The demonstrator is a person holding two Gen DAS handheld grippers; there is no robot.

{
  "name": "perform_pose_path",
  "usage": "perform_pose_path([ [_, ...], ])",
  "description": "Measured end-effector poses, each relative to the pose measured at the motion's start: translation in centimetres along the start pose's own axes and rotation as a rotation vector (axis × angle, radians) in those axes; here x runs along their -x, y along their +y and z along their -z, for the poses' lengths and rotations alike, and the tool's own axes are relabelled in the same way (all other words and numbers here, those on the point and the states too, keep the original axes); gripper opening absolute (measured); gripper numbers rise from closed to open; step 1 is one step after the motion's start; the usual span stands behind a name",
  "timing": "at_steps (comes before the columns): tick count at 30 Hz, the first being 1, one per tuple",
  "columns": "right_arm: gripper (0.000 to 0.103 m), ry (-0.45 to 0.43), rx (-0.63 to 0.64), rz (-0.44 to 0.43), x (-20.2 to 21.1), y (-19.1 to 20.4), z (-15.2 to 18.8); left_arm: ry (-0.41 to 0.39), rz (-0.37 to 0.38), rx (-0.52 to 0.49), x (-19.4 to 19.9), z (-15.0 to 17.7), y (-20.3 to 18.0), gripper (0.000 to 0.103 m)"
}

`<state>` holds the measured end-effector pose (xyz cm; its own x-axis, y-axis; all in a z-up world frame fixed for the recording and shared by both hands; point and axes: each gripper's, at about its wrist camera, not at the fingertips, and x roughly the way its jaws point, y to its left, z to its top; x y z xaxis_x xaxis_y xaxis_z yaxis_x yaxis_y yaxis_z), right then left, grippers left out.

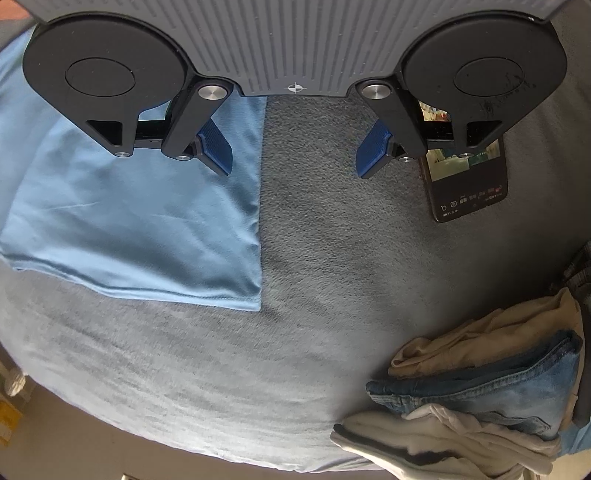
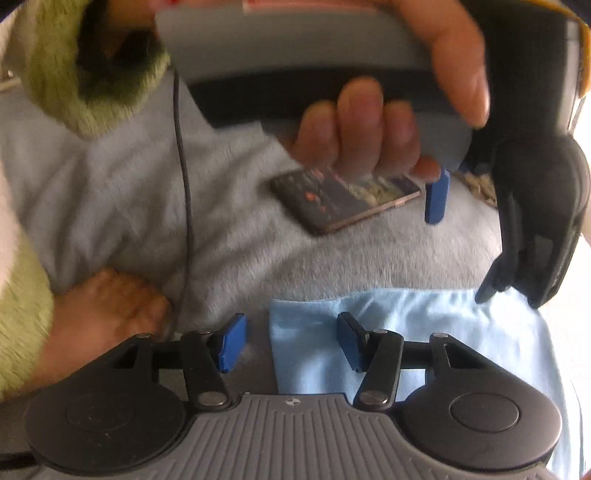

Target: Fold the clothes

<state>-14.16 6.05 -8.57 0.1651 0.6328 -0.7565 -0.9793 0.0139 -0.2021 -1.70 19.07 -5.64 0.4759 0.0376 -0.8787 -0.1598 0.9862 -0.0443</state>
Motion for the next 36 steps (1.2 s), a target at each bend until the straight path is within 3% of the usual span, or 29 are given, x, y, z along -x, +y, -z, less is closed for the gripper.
perform_pose_path([
  [15,0.022,0.013,-0.158,0.019,-0.1,-2.2,0.2,0.002,-0.032,-0.038,-0.3,0.2,-0.7,0.074],
  [17,0.014,0.017,-0.184,0.022,0.0,-2.5,0.1,0.001,-0.034,-0.041,-0.3,0.2,-0.7,0.074],
  [21,0.008,0.011,-0.227,0.024,0.4,-3.1,0.0,0.008,-0.022,-0.035,-0.3,0.2,-0.7,0.074],
  [30,0.008,-0.051,-0.251,0.036,2.9,-3.3,-0.3,0.075,0.256,0.202,-1.5,-0.6,2.8,0.074],
  [36,0.008,-0.08,-0.277,0.033,3.2,-3.7,-0.4,0.092,0.291,0.188,-2.5,-1.3,1.9,0.073],
])
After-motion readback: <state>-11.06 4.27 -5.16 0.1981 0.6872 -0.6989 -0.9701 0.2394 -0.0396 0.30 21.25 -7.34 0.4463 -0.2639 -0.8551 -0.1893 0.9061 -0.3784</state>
